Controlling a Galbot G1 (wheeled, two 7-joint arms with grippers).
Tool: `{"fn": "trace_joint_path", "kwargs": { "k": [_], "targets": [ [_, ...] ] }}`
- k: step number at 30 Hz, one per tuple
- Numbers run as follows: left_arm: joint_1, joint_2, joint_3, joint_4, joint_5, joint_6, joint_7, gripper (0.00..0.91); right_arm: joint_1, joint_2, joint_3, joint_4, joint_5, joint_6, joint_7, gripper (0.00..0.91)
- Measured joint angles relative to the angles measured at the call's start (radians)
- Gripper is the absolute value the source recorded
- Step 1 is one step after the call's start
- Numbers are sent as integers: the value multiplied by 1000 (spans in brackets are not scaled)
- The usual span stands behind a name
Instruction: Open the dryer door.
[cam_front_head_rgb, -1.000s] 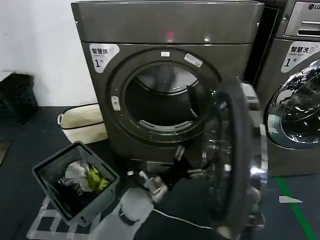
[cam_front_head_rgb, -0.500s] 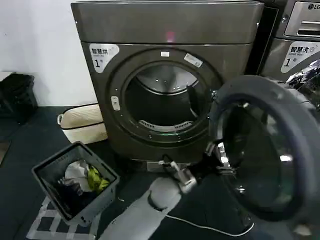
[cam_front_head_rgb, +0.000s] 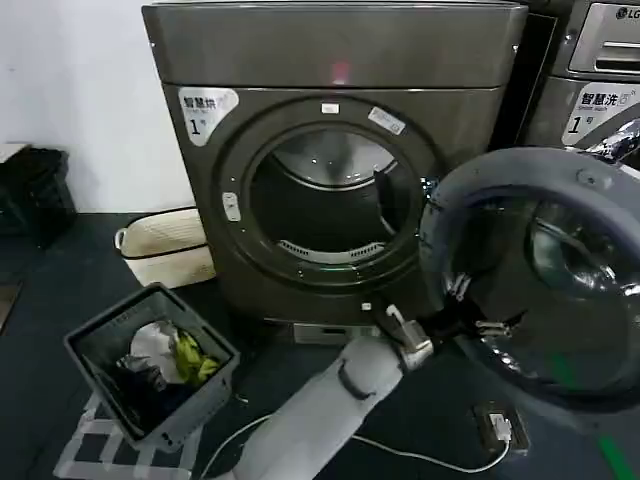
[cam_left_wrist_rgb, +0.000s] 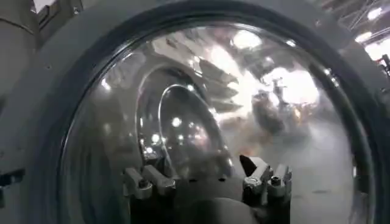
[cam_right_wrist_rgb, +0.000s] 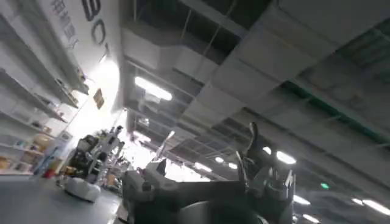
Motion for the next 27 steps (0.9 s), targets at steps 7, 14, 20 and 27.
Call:
{"fn": "trace_joint_path", "kwargs": {
  "k": [7, 14, 20, 27],
  "targets": [
    [-38, 1, -1, 71, 9, -7, 1, 907, -1, 7, 2, 4, 0, 7, -2, 907],
    [-20, 1, 6, 40, -17, 37, 5, 907, -3, 7, 1, 10, 0, 8, -6, 907],
    [30, 1, 3, -94, -91, 84, 7, 907, -7, -8, -2, -7, 0, 20, -9, 907],
    [108, 229, -38, -331, -108, 80, 12, 907, -14, -35, 5, -34, 0, 29, -22, 907]
  ]
}}
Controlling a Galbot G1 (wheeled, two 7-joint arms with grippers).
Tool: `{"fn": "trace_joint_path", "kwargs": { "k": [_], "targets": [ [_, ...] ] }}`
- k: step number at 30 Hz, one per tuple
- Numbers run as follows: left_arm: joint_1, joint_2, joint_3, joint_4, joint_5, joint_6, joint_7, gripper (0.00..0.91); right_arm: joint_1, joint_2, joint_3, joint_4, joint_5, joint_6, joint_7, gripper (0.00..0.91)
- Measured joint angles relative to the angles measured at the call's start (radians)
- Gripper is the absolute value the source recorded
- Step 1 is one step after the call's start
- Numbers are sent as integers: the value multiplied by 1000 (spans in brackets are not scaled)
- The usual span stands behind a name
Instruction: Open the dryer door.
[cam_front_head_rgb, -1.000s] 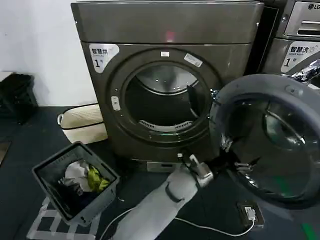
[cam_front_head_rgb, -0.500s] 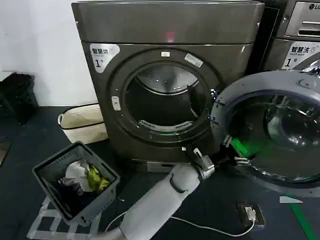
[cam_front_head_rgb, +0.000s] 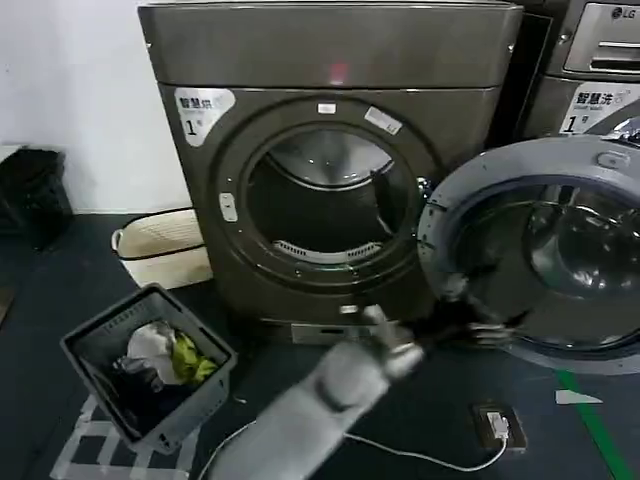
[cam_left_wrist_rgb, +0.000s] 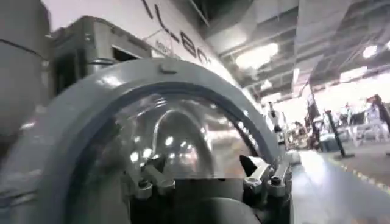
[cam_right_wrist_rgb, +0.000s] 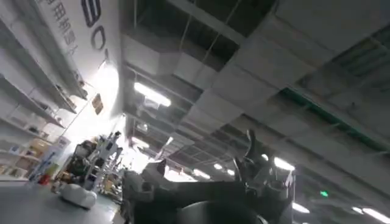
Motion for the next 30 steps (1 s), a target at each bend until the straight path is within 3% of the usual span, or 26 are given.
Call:
{"fn": "trace_joint_path", "kwargs": {
  "k": [7, 16, 22, 30],
  "targets": [
    [42, 335, -91, -166, 122, -61, 8, 907, -10, -32, 10, -34, 4, -5, -28, 907],
    [86, 698, -207, -202, 287, -181, 11, 907, -5, -68, -1, -53, 27, -34, -67, 907],
    [150, 853, -278, -180, 482, -327, 12, 907, 9, -77, -18, -53, 27, -33, -78, 907],
    [245, 1000, -353, -141, 877, -562, 2, 907, 28, -66, -43, -44, 46, -30, -85, 907]
  ]
}}
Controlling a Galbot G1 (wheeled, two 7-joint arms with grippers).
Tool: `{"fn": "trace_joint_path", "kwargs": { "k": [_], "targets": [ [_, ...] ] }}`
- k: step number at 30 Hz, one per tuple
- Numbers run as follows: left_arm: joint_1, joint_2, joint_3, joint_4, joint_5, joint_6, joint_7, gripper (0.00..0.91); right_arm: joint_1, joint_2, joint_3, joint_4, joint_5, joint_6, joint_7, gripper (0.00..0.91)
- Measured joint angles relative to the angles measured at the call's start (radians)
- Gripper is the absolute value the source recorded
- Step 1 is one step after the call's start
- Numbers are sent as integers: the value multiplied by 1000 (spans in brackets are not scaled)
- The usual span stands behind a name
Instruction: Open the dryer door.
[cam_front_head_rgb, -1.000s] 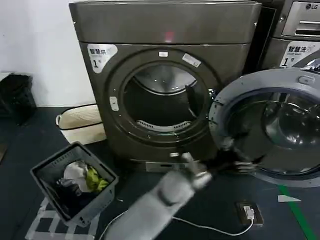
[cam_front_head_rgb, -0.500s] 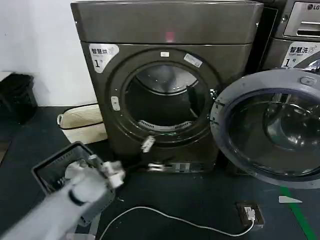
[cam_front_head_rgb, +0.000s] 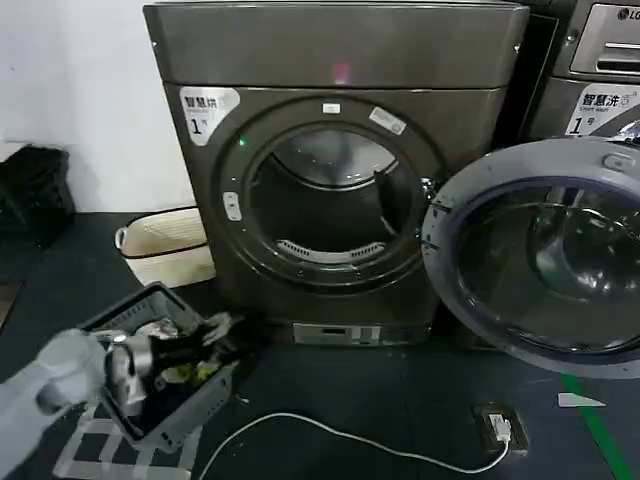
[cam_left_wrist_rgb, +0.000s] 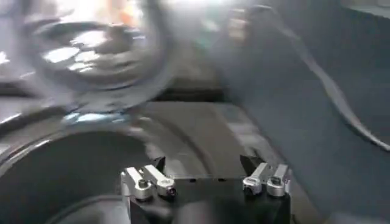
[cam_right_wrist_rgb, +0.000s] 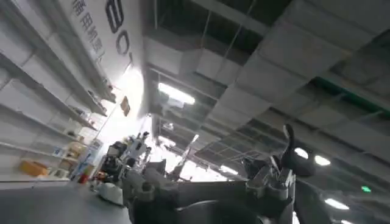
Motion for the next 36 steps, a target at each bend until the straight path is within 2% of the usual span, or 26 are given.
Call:
{"fn": "trace_joint_path", "kwargs": {
  "k": [4, 9, 18, 24, 28, 36],
  "targets": [
    [1, 28, -8, 3, 202, -93, 23, 907, 5, 9, -14, 13, 53, -7, -5, 907],
    [-47, 17, 7, 29, 470, -189, 72, 907, 9, 15, -31, 28, 65, -11, -12, 907],
    [-283, -98, 122, 146, 911, -188, 72, 907, 4, 21, -42, 58, 67, -26, -16, 907],
    [-441, -123, 242, 254, 1001, -187, 69, 907, -3, 22, -36, 48, 79, -29, -15, 907],
    [-478, -122, 276, 279, 1057, -187, 69, 907, 2, 28, -33, 48, 90, -36, -11, 907],
    [-519, -126, 308, 303, 1077, -186, 68, 907, 10, 44, -42, 58, 95, -42, -14, 907]
  ]
}}
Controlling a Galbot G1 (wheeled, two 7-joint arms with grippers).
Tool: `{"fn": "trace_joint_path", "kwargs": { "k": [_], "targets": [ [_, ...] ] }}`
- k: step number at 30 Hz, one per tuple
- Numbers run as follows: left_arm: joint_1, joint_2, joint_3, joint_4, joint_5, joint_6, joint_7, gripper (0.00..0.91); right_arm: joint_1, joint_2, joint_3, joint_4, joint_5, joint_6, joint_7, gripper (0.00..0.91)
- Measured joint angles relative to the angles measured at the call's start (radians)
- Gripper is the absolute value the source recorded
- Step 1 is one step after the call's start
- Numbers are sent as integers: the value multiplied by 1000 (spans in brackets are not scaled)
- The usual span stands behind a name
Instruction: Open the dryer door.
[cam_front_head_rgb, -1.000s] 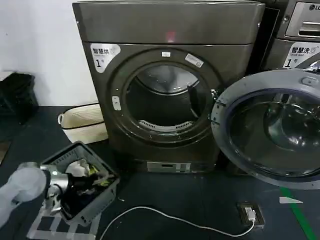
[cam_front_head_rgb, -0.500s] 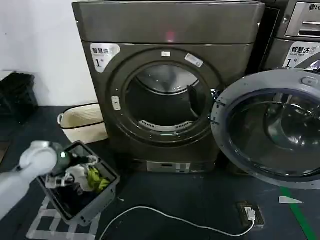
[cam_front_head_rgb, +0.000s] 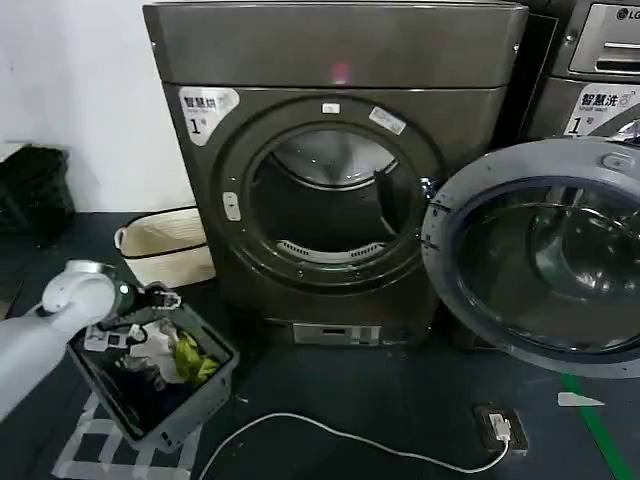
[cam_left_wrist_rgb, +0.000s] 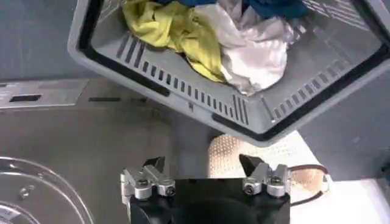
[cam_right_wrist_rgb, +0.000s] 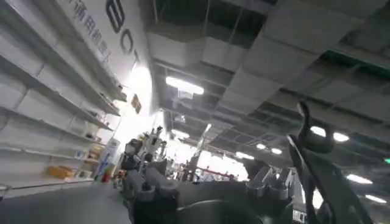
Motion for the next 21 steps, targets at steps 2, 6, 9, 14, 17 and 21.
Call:
{"fn": "trace_joint_path", "kwargs": {
  "k": [2, 6, 9, 14, 17, 21],
  "targets": [
    [-2, -1, 2, 7, 5, 0, -1, 907, 0, 1, 0, -2, 0, 0, -1, 907],
    [2, -1, 3, 25, 17, 1, -5, 907, 0, 2, 0, -9, -1, 1, -1, 907],
    [8, 0, 3, 35, 27, 1, -9, 907, 1, 1, 0, -12, -1, 1, 0, 907],
    [22, 4, 2, 55, 53, 1, -13, 907, 5, 1, -1, -25, -1, 5, 4, 907],
    [32, 7, 1, 67, 63, 1, -13, 907, 8, 3, -1, -32, 0, 4, 15, 907],
    [44, 10, 1, 82, 66, 1, -14, 907, 8, 8, -2, -39, 13, -19, 23, 907]
  ]
}}
